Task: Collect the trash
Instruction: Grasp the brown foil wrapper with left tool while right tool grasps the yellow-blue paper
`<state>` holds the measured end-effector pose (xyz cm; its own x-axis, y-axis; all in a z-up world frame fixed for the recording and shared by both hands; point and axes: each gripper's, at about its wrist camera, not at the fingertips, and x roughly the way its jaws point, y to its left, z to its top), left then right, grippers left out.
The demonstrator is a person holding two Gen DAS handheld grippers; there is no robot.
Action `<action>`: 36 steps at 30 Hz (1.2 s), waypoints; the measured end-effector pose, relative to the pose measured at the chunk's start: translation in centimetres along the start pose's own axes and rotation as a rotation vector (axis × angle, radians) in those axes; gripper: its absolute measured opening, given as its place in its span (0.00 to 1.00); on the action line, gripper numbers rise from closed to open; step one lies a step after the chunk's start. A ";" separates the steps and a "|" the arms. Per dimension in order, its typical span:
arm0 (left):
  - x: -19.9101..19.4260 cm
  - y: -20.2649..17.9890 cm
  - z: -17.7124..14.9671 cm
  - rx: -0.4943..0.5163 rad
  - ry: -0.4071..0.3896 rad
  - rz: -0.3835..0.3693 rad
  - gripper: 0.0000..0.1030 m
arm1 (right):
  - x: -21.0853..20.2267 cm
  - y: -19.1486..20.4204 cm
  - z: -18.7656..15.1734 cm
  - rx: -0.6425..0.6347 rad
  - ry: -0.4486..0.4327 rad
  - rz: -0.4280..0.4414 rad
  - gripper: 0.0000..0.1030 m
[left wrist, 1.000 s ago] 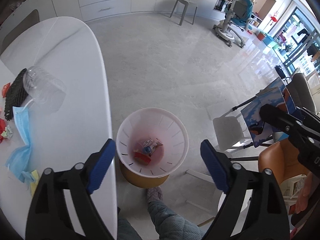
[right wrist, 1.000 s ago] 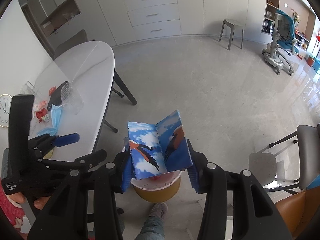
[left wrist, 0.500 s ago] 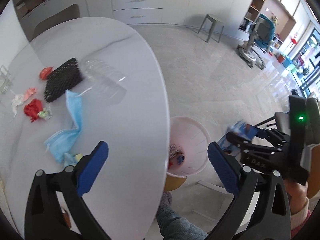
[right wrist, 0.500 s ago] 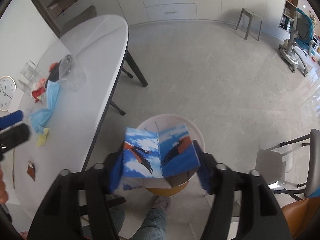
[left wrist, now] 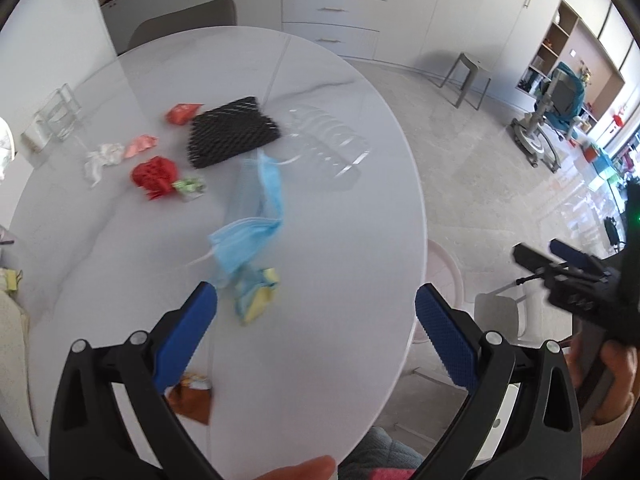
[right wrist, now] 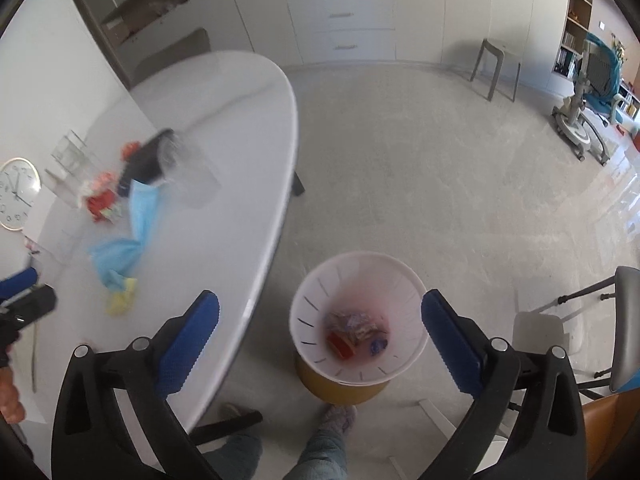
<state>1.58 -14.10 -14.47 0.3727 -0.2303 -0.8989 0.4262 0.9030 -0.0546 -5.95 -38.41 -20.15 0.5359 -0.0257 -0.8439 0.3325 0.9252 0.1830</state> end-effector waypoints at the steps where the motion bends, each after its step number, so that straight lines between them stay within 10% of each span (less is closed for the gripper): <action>1: -0.5 1.0 -0.4 -0.008 -0.005 0.007 0.92 | -0.8 0.8 0.1 -0.007 -0.011 0.011 0.98; 17: -4.8 14.6 -8.7 -0.172 0.010 0.060 0.92 | -4.0 12.0 -1.7 -0.119 -0.018 0.090 0.98; 36: 4.8 13.1 -12.3 0.027 0.134 -0.023 0.92 | 1.2 16.7 -4.7 -0.235 0.141 0.056 0.98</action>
<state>-1.20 1.06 -24.82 0.2497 -0.1981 -0.9478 0.4564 0.8874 -0.0652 -3.44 -21.17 -20.47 0.4299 0.0660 -0.9005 0.1077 0.9864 0.1238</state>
